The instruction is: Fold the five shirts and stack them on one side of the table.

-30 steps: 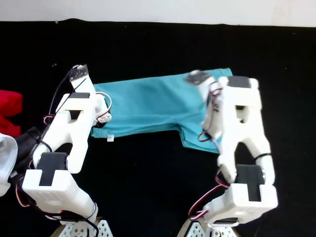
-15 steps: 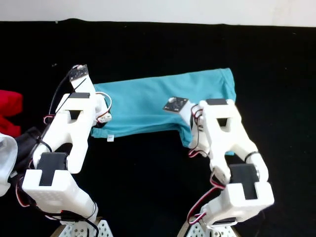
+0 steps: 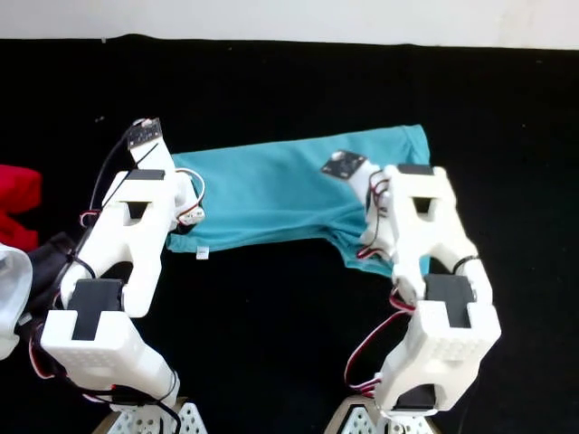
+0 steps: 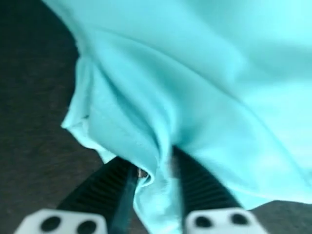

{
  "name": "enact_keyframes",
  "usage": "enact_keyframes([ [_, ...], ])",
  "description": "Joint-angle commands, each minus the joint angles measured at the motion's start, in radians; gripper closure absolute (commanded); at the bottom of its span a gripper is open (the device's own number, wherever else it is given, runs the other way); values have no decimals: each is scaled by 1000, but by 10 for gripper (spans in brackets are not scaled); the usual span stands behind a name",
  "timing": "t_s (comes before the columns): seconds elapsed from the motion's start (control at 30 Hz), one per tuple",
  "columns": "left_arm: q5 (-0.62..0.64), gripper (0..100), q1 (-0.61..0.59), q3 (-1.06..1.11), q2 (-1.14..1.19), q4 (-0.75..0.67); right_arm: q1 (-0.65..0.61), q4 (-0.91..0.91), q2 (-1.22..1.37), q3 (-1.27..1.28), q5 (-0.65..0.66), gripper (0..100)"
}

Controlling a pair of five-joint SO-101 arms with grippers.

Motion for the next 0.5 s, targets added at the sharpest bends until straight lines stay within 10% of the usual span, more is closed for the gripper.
enact_keyframes([
  [0.0,5,992,-10,-21,5,-35,18,51,15,-74,9,992],
  [0.47,5,992,-12,-21,5,-35,27,174,62,-668,-123,992],
])
